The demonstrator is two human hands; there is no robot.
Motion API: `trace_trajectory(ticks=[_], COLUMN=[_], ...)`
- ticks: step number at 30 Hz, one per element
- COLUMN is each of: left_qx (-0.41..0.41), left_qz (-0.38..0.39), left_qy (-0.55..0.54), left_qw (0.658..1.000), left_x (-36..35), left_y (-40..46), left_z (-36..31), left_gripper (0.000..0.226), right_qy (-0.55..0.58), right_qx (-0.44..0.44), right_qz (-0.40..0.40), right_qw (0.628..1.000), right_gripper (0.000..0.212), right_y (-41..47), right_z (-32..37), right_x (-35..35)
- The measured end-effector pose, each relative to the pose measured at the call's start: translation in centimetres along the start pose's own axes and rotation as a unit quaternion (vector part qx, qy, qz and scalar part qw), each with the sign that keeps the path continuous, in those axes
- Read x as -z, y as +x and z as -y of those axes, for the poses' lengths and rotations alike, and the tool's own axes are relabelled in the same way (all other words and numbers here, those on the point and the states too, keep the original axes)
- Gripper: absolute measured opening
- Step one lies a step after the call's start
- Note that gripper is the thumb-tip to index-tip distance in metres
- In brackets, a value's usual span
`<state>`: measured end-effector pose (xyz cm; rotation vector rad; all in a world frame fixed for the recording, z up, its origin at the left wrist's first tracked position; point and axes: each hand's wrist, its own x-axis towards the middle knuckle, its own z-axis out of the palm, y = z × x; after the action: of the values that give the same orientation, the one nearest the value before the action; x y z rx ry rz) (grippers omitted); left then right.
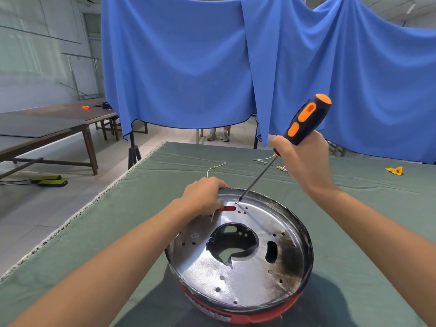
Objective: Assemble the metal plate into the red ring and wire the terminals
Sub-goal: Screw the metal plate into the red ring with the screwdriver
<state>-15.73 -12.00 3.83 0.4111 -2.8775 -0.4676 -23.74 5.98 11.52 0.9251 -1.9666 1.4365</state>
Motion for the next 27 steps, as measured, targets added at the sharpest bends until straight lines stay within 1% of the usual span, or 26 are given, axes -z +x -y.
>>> trace_trajectory(ticks=[7, 10, 12, 19, 24, 27], left_qx=[0.007, 0.008, 0.007, 0.008, 0.004, 0.005], left_qz=[-0.003, -0.004, -0.007, -0.013, -0.016, -0.014], left_qy=[0.003, 0.003, 0.002, 0.006, 0.003, -0.004], left_qw=[1.000, 1.000, 1.000, 1.000, 1.000, 1.000], left_x=[-0.08, -0.16, -0.16, -0.30, -0.36, -0.34], left_y=[-0.07, -0.11, -0.16, -0.17, -0.19, -0.17], left_z=[-0.09, -0.13, -0.15, 0.02, 0.04, 0.00], left_gripper=[0.047, 0.044, 0.041, 0.042, 0.040, 0.043], right_qy=[0.003, 0.006, 0.002, 0.002, 0.005, -0.009], right_qx=[-0.001, -0.001, 0.003, 0.016, 0.010, 0.010], right_qz=[-0.002, -0.004, 0.000, 0.001, -0.003, -0.004], right_qw=[1.000, 1.000, 1.000, 1.000, 1.000, 1.000], right_gripper=[0.032, 0.033, 0.033, 0.030, 0.029, 0.030], right_y=[-0.03, -0.15, -0.20, -0.20, 0.03, 0.09], right_z=[-0.08, -0.18, -0.15, 0.01, 0.12, 0.16], right_x=[0.19, 0.14, 0.10, -0.22, -0.10, -0.15])
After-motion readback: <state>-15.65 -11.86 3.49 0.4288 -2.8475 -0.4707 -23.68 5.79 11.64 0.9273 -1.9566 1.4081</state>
